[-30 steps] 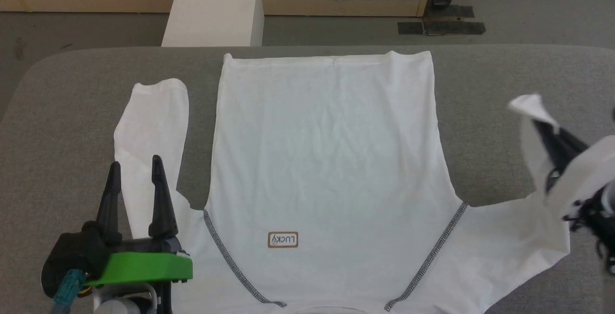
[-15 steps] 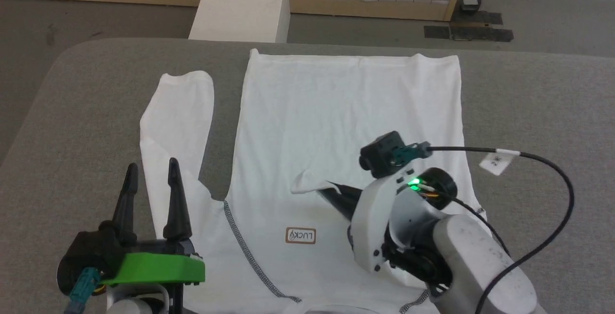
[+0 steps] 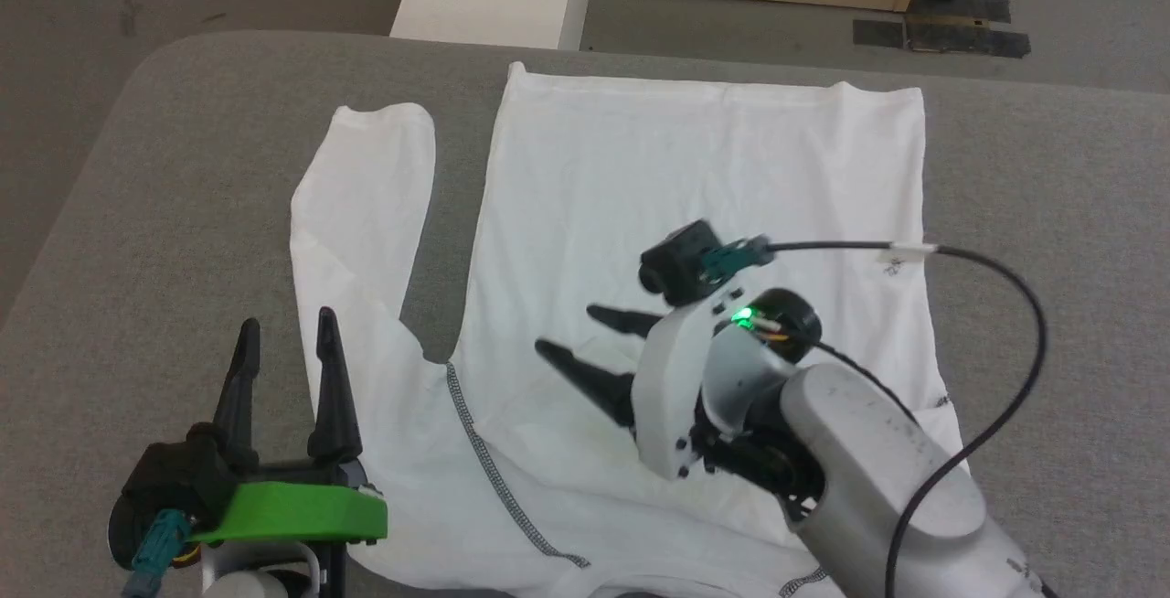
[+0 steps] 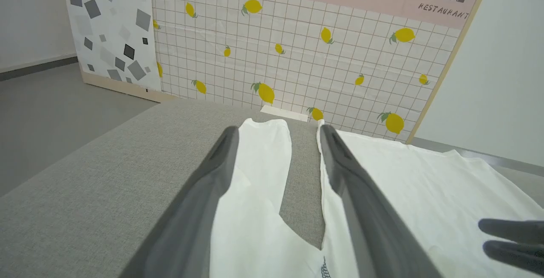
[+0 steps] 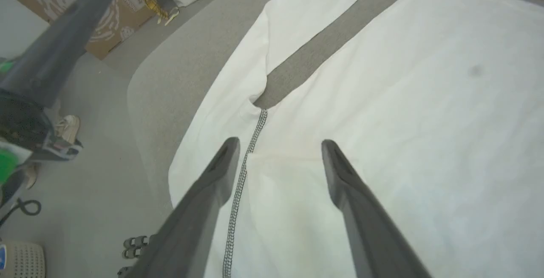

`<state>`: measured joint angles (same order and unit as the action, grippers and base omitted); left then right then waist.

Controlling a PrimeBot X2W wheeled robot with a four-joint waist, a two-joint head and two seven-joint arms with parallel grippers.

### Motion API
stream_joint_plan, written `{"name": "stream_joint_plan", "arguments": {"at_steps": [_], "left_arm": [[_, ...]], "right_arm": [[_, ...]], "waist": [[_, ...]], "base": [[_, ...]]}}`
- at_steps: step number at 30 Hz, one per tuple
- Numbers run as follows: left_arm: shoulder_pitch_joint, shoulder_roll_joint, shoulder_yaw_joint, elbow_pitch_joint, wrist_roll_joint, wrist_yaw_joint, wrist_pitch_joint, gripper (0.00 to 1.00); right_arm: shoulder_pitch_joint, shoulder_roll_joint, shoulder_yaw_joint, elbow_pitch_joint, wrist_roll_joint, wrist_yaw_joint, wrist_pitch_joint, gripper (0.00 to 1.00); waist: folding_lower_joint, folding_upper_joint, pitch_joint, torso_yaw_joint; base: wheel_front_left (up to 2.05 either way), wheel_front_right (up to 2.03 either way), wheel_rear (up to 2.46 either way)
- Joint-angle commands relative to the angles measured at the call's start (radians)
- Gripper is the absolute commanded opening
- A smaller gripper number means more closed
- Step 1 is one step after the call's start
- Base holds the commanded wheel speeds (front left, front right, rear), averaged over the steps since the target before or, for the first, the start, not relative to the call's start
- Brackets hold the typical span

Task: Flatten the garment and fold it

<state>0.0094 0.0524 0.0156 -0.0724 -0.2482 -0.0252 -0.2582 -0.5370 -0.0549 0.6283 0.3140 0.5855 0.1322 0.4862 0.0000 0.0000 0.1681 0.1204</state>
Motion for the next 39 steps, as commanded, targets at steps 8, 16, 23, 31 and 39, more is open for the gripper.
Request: {"name": "stream_joint_plan", "arguments": {"at_steps": [8, 16, 23, 31, 39], "left_arm": [[-0.002, -0.002, 0.026, 0.022, 0.013, -0.014, -0.004, 1.0], [-0.02, -0.002, 0.04, 0.042, 0.025, -0.024, -0.004, 1.0], [-0.025, -0.002, 0.027, 0.087, 0.007, -0.001, -0.004, 1.0], [-0.186, 0.039, 0.025, 0.214, 0.003, 0.005, 0.056, 1.0], [-0.588, 0.196, 0.026, 0.392, 0.003, -0.031, 0.343, 1.0]], "right_arm": [[0.049, -0.106, -0.339, -0.204, 0.003, -0.002, -0.228, 1.0], [0.287, -0.082, -0.723, -0.335, -0.207, -0.002, -0.545, 1.0], [0.489, -0.01, -0.861, -0.356, -0.304, -0.002, -0.645, 1.0], [0.538, 0.003, -0.84, -0.357, -0.304, -0.002, -0.642, 1.0], [0.453, 0.003, -0.803, -0.421, -0.293, -0.002, -0.609, 1.0]], "waist": [[0.0, 0.0, -0.057, -0.08], [0.0, 0.0, -0.068, -0.126], [0.0, 0.0, -0.071, -0.143], [0.0, 0.0, -0.028, -0.135], [0.0, 0.0, 0.142, -0.143]], "base": [[0.0, 0.0, 0.0], [0.0, 0.0, 0.0], [0.0, 0.0, 0.0], [0.0, 0.0, 0.0], [0.0, 0.0, 0.0]]}}
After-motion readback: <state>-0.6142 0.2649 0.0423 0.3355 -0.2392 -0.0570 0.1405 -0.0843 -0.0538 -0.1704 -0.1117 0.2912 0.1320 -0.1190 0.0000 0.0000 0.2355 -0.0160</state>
